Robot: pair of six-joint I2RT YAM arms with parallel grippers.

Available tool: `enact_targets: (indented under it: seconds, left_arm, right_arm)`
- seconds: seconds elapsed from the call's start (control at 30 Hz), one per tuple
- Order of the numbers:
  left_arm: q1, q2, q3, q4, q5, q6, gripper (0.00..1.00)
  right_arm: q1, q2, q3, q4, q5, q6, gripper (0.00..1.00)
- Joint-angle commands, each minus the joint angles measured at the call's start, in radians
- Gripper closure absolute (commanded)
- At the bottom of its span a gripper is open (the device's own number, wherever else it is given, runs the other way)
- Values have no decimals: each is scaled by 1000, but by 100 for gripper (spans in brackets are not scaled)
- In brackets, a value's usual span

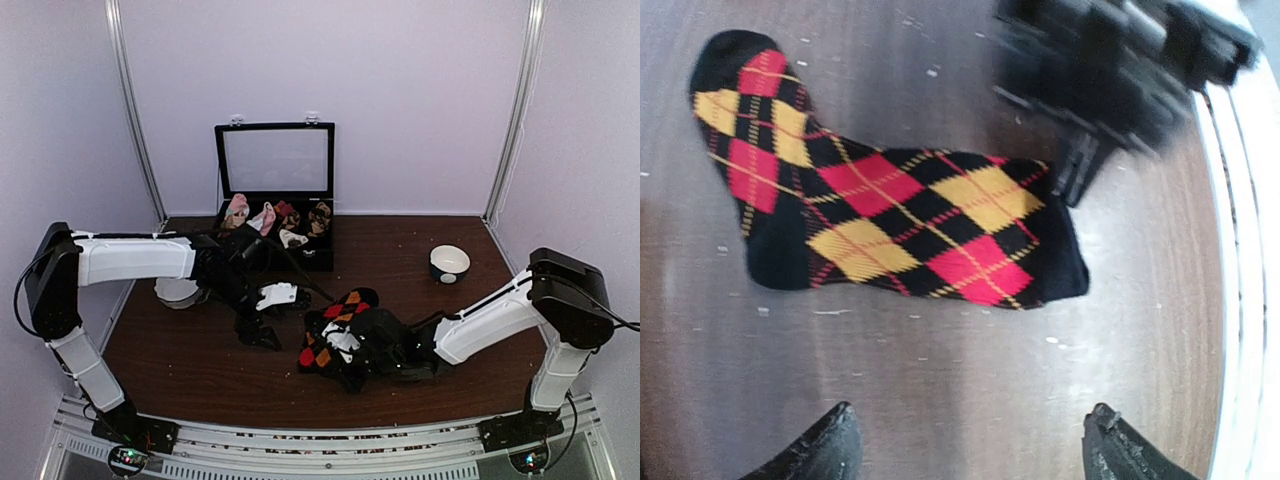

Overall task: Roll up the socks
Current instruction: Roll the sock at the center of the board.

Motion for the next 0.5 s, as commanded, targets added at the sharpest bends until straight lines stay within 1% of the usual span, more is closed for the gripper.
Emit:
enact_targets:
  seconds: [0.0, 0.07, 0.13, 0.23, 0.37, 0.47]
  left_arm:
    - [6, -50, -53, 55, 94, 52, 23]
    - [-6, -38, -47, 27, 127, 95, 26]
    - [-29, -4, -24, -2, 113, 130, 30]
    - [-64, 41, 12, -36, 102, 169, 35]
    - [-109, 61, 27, -39, 78, 219, 35]
    - [-154, 77, 39, -48, 49, 257, 35]
  right_arm:
    - [-51, 17, 34, -26, -145, 147, 100]
    - [-83, 44, 62, -46, -198, 204, 100]
    - [-109, 69, 90, -72, -229, 252, 100]
    - [-147, 98, 100, -54, -283, 333, 100]
    - [-189, 144, 122, -47, -366, 441, 100]
    - [-199, 174, 168, -114, -400, 449, 100]
